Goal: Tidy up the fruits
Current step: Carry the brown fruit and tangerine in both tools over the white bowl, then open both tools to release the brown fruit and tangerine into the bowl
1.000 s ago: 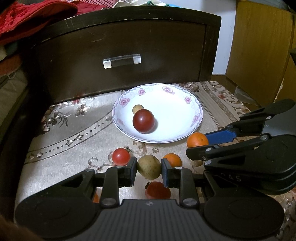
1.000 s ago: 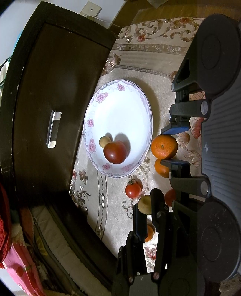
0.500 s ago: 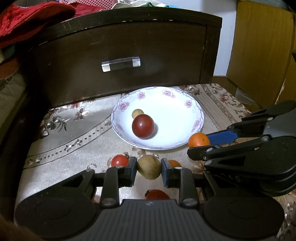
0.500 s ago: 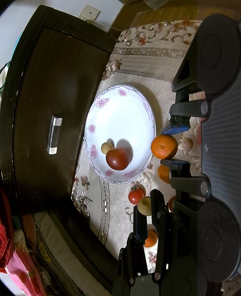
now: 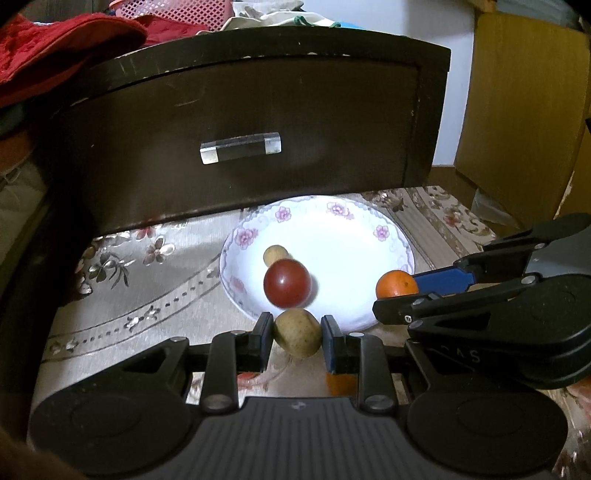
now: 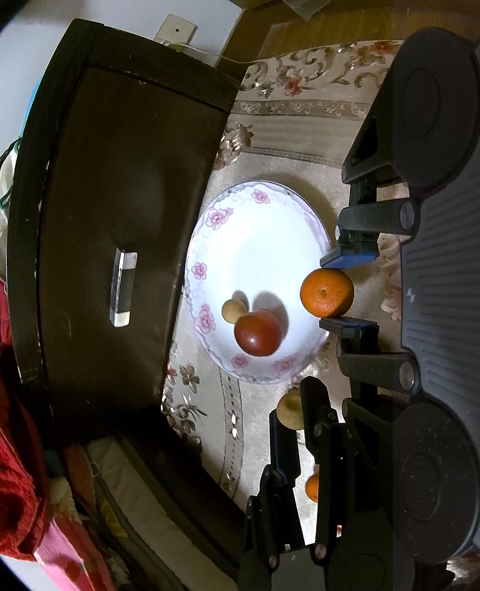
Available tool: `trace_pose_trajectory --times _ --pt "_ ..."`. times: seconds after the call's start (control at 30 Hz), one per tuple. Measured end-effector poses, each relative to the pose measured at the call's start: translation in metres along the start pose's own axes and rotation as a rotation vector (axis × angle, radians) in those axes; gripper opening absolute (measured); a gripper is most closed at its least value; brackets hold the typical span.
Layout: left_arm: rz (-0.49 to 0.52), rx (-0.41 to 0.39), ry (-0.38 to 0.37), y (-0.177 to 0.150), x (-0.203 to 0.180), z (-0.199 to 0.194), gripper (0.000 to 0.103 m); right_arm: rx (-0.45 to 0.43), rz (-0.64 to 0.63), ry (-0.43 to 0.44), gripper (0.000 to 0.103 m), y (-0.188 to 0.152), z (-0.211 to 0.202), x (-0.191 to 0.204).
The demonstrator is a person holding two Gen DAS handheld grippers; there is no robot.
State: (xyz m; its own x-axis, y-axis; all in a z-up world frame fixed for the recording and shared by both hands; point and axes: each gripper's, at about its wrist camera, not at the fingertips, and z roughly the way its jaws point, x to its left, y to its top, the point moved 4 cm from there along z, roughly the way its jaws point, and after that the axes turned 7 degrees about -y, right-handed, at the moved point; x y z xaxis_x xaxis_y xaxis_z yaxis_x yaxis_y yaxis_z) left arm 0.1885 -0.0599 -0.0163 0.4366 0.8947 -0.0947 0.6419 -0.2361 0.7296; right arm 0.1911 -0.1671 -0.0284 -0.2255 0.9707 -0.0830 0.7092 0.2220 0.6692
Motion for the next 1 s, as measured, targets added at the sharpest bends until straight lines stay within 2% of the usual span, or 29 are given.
trace_pose_trajectory --times 0.57,0.87,1.0 --pt "-0.052 0.002 -0.018 0.006 0.013 0.027 0.035 -0.006 0.028 0.026 0.029 0.011 0.029 -0.013" --pt "-0.059 -0.002 -0.01 0.008 0.014 0.024 0.037 -0.009 0.037 0.023 0.03 0.011 0.03 -0.014" --pt "-0.064 -0.011 -0.004 0.01 0.014 0.019 0.038 -0.023 0.037 0.018 0.033 0.012 0.027 -0.015"
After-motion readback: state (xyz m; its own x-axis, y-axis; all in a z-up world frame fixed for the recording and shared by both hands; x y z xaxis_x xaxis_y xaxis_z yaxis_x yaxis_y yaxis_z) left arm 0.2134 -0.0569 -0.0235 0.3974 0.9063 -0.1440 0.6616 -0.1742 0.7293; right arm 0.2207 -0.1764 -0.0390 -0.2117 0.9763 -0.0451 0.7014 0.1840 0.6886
